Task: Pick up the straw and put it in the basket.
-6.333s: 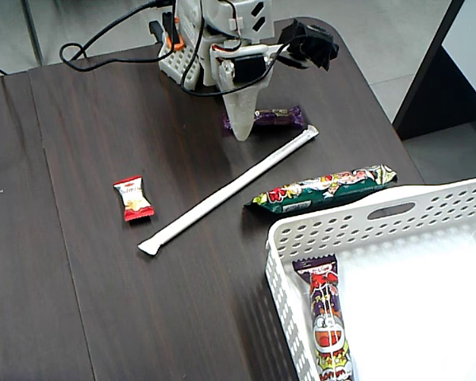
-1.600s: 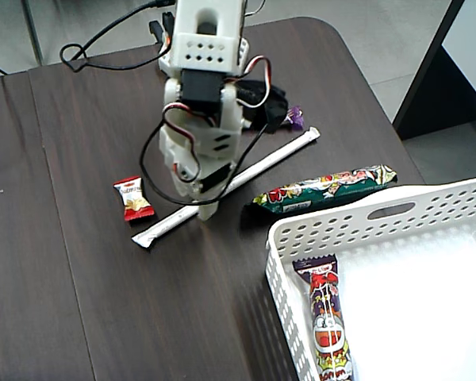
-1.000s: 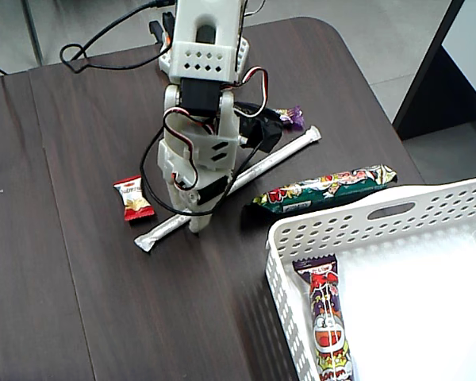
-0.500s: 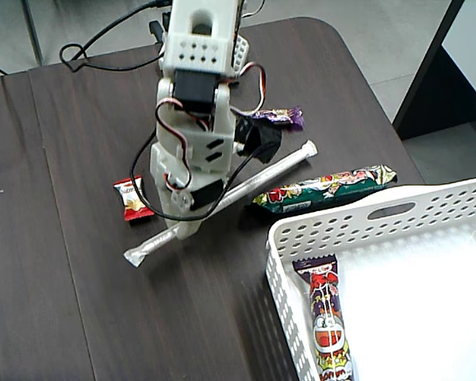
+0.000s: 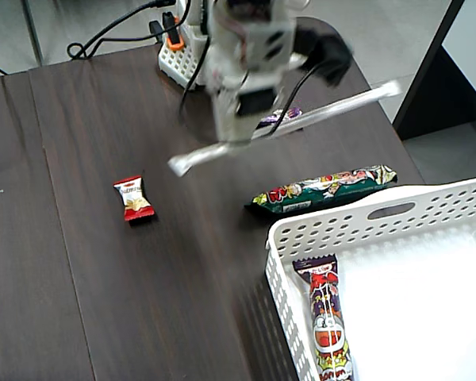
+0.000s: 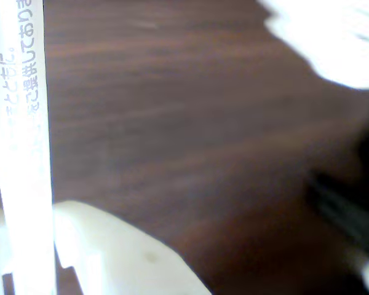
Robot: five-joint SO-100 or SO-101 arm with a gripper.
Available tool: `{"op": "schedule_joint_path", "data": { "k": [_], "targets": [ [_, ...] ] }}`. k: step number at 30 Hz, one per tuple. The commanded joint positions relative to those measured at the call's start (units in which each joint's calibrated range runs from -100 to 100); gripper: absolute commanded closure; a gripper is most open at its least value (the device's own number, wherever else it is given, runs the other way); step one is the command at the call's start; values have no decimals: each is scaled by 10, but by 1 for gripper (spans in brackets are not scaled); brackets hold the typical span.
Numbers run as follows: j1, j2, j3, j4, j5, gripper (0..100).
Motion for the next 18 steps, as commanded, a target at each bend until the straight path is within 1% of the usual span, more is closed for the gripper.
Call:
{"op": "schedule_joint_path", "data": {
  "k": [1, 3, 5, 7, 9, 13, 18],
  "targets": [
    [-62, -128, -36, 3, -110, 99],
    [-83, -148, -36, -3, -149, 99],
    [-101, -151, -34, -40, -184, 99],
    [-114, -145, -13, -94, -218, 99],
    [-122, -138, 25, -171, -242, 99],
    [-149, -123, 99, -343, -259, 99],
    [-173, -96, 179, -566, -260, 99]
  ]
}}
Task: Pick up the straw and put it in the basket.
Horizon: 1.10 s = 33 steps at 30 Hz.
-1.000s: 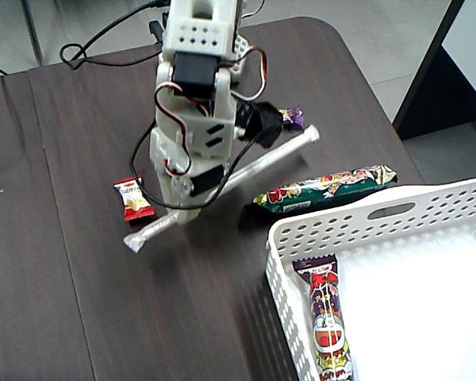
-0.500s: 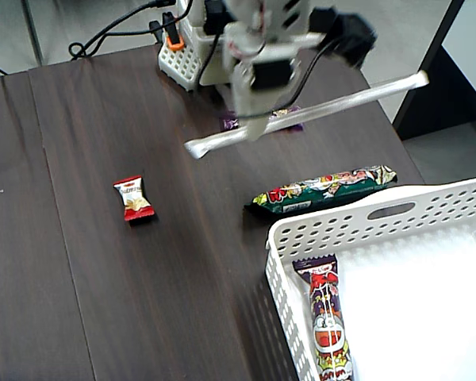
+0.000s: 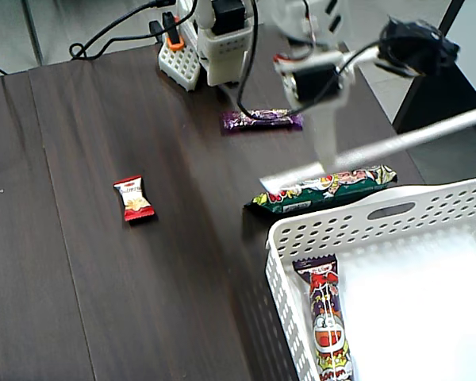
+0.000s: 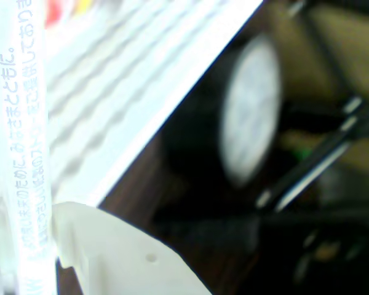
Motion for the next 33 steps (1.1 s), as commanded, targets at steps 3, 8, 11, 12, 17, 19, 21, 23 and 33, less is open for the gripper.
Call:
{"op": "schedule_joint_path", "data": {
  "k": [3, 8, 11, 12, 17, 19, 21, 23, 33],
  "targets": [
    [-33, 32, 61, -314, -26, 99],
    [-32, 82, 67, -450, -67, 99],
    [-29, 118, 68, -513, -67, 99],
    [-28, 134, 68, -530, -70, 99],
    [-28, 225, 62, -624, -68, 98],
    [-23, 268, 58, -671, -66, 98],
    [-14, 306, 58, -733, -66, 98],
    [-12, 338, 58, -791, -65, 98],
    [-3, 404, 2, -858, 82, 98]
  ]
}}
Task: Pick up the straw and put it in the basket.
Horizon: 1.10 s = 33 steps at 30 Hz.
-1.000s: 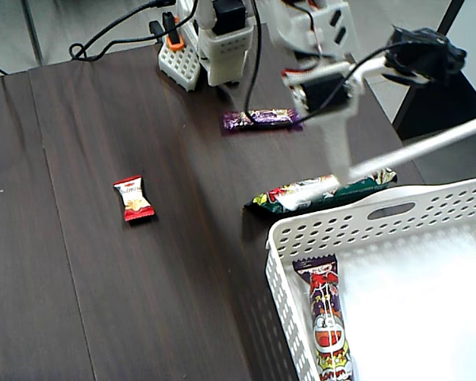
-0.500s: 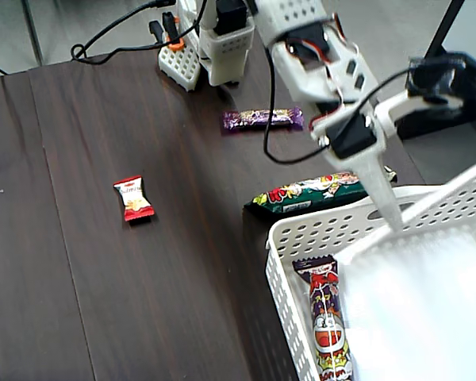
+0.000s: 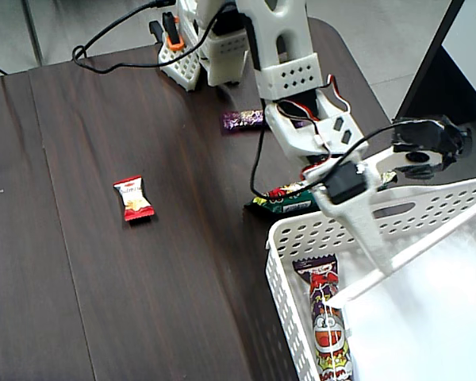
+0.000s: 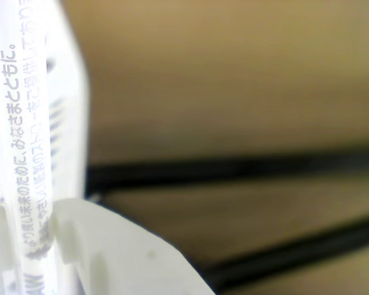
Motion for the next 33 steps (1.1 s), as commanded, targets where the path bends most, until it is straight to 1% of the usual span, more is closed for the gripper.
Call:
{"op": "schedule_joint_path", "data": {
  "k": [1, 7, 10, 12, 15, 18, 26, 27, 30, 33],
  "targets": [
    [8, -12, -55, -18, 61, 98],
    [5, -10, -54, 18, 77, 98],
    [2, -16, -59, 64, 79, 97],
    [2, -17, -64, 90, 79, 92],
    [1, -16, -64, 95, 79, 79],
    [2, -16, -64, 94, 77, 74],
    [1, -30, -57, 102, 73, 74],
    [1, -40, -54, 105, 64, 74],
    [1, -75, -42, 159, 32, 74],
    [2, -134, -41, 256, 27, 74]
  ]
}}
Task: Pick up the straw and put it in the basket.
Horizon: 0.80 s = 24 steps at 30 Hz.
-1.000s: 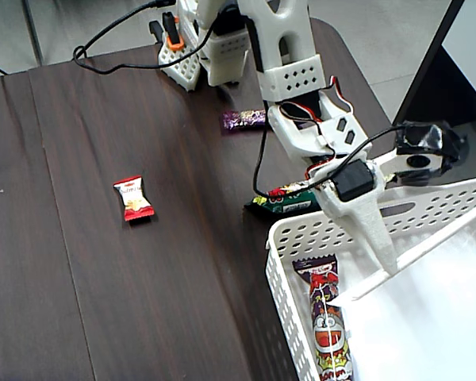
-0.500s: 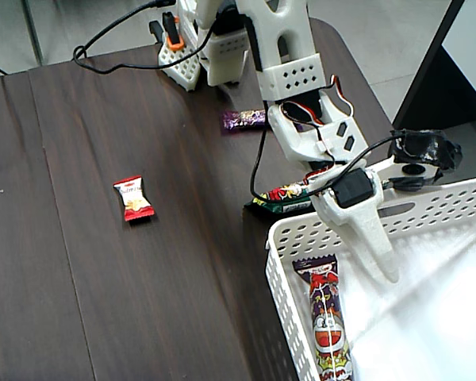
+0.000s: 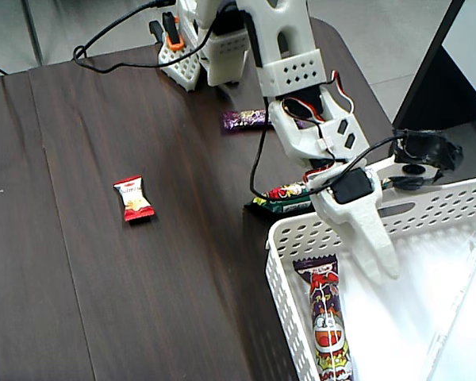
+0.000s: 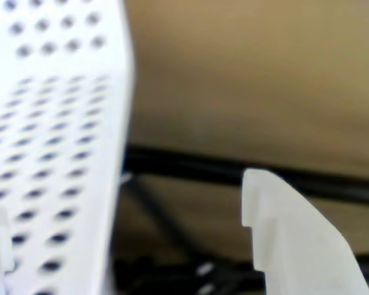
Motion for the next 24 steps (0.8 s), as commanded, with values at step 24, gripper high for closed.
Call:
{"op": "schedule_joint_path", "data": {
  "k": [24],
  "targets": [
    [1, -838, 411, 719, 132, 94]
  ]
}}
